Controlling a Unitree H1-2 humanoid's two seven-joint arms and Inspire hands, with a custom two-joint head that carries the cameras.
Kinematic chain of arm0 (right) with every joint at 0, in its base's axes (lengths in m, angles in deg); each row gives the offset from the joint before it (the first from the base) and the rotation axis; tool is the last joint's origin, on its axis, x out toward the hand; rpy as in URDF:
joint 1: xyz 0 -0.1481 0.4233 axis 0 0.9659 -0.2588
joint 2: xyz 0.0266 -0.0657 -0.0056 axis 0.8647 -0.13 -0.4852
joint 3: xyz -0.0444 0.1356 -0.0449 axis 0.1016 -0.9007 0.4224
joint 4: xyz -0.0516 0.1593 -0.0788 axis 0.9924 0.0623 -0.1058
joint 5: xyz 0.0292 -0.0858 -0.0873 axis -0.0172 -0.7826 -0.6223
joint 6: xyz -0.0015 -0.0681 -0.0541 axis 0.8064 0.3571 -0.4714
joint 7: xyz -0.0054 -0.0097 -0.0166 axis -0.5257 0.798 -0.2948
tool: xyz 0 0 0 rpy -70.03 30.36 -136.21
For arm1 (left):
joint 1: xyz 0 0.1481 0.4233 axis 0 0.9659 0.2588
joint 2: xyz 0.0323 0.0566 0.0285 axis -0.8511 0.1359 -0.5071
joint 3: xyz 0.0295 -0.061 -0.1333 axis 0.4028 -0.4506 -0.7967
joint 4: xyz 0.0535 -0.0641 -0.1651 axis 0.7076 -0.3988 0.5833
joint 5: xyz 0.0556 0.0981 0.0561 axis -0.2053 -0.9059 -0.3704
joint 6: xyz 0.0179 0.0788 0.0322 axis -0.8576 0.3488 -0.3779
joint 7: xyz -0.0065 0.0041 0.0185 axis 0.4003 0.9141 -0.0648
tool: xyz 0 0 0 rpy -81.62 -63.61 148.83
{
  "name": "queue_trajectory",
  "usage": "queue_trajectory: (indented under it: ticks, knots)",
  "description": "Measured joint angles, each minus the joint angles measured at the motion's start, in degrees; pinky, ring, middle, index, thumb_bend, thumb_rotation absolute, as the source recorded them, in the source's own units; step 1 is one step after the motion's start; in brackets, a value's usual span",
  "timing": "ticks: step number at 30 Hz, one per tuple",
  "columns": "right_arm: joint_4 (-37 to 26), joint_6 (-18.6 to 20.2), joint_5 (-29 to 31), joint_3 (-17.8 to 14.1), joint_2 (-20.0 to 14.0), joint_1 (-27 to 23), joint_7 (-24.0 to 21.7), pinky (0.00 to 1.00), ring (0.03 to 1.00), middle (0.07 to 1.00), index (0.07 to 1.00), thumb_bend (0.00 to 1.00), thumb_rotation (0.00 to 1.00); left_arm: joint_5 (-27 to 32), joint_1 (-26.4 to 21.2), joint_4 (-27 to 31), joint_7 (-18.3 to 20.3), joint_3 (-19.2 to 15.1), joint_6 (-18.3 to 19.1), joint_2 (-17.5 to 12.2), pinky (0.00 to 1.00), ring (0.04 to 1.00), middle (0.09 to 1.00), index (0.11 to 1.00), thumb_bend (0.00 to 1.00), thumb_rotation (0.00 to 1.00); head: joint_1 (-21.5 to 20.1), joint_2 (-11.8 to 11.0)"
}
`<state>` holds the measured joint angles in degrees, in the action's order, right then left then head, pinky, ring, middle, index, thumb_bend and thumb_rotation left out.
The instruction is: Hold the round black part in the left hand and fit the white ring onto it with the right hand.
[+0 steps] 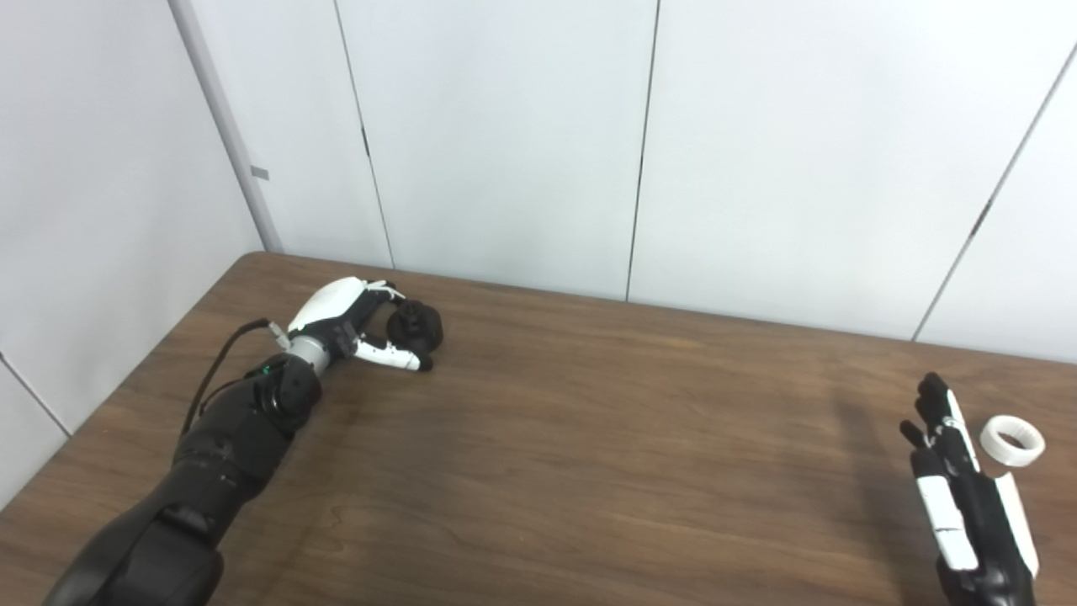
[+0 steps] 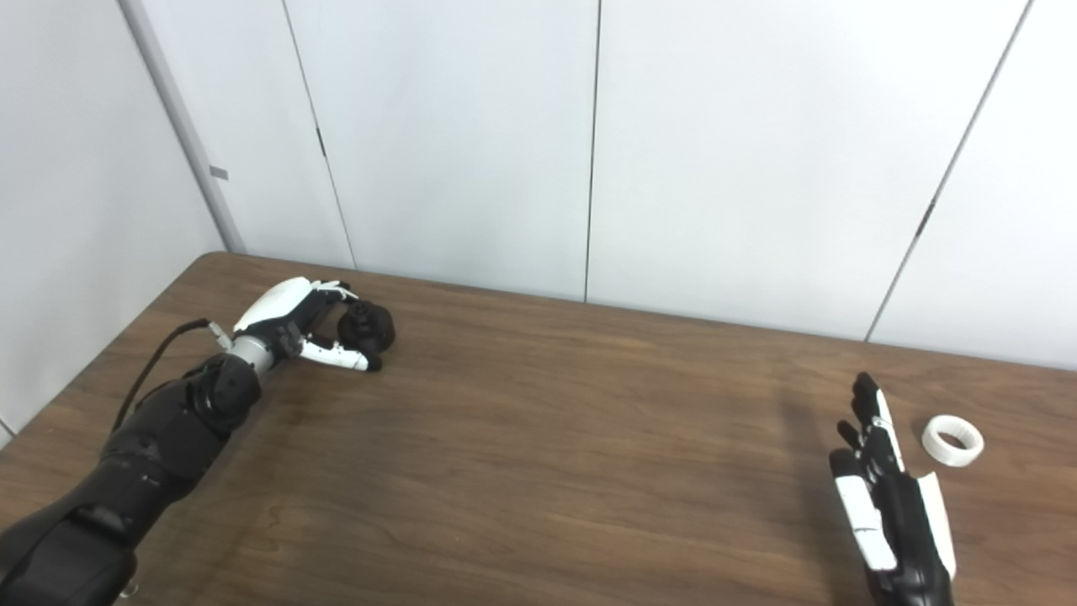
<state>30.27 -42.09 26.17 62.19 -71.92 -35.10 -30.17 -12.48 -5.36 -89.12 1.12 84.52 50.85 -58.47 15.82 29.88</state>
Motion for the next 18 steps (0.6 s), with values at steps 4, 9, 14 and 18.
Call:
queue_trajectory:
  ticks: [4, 9, 14, 18]
  knots:
    - [0.0, 0.0, -0.1, 0.0, 0.1, 0.0, 0.0, 0.94, 1.000, 1.000, 1.000, 0.47, 0.90, 0.0, -0.3, -1.1, -1.0, 0.0, -1.2, 0.3, 1.00, 0.982, 0.903, 0.558, 0.68, 0.14, 0.0, 0.2]
    - [-0.1, 0.0, -0.2, -0.1, 0.2, 0.0, 0.1, 0.93, 1.000, 1.000, 1.000, 0.47, 0.90, -0.7, -1.3, -5.1, -4.5, 0.9, -6.1, 0.5, 1.00, 0.942, 0.770, 0.483, 0.53, 0.06, 0.0, 0.3]
    - [-0.4, 0.2, -0.4, 0.0, 0.4, 0.1, 0.1, 0.93, 1.000, 1.000, 1.000, 0.49, 0.90, -1.2, -1.6, -6.3, -5.9, 1.5, -8.0, 0.6, 1.00, 0.930, 0.741, 0.481, 0.52, 0.05, 0.0, 0.7]
    - [-0.8, 0.6, -0.1, -0.3, 0.8, 0.3, 0.1, 0.93, 1.000, 1.000, 1.000, 0.50, 0.89, -1.6, -1.8, -6.4, -5.9, 1.8, -8.8, 0.6, 1.00, 0.924, 0.732, 0.482, 0.52, 0.05, 0.0, 0.8]
